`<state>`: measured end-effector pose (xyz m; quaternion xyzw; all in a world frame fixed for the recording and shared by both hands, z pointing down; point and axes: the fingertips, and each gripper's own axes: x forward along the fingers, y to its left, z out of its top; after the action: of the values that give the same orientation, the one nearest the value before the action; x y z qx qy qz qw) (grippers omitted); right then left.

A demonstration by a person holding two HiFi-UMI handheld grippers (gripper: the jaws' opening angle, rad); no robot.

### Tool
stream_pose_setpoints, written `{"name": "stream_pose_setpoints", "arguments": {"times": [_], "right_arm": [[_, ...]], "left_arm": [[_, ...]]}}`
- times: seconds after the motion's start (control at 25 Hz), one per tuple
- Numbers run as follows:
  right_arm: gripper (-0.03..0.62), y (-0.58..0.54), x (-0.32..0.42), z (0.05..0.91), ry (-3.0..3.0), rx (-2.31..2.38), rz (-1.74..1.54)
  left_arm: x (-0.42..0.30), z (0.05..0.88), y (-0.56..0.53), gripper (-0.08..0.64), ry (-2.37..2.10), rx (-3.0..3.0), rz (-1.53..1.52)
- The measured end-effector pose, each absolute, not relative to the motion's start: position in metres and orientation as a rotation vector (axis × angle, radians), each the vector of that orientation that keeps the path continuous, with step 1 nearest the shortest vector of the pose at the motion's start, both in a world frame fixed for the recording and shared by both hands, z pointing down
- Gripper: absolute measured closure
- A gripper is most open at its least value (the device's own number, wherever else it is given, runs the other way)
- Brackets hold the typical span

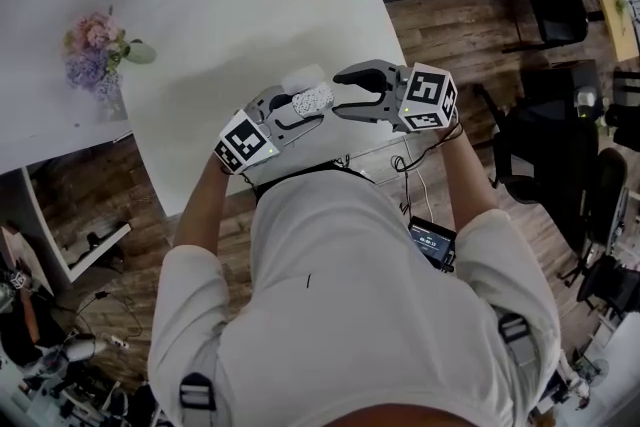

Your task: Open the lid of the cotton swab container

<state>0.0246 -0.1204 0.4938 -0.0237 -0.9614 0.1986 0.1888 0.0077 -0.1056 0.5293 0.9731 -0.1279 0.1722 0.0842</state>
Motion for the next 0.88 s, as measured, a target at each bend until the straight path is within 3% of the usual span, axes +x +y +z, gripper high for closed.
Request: {"name": "stream_pose_setpoints", "arguments": {"times": [0.28, 0.88], "right_arm": [[0.347, -0.107, 0.009, 0.499, -2.685, -0.116, 0.516], [0.382, -0.114, 0.004, 0.507, -2.692, 0.045, 0.351]], "left_arm": [[0.011, 0.521, -0.098, 0.354, -0.308, 2.916, 0.482], [0.006, 0.539, -0.109, 0.333, -0.456, 2.831, 0.513]]}}
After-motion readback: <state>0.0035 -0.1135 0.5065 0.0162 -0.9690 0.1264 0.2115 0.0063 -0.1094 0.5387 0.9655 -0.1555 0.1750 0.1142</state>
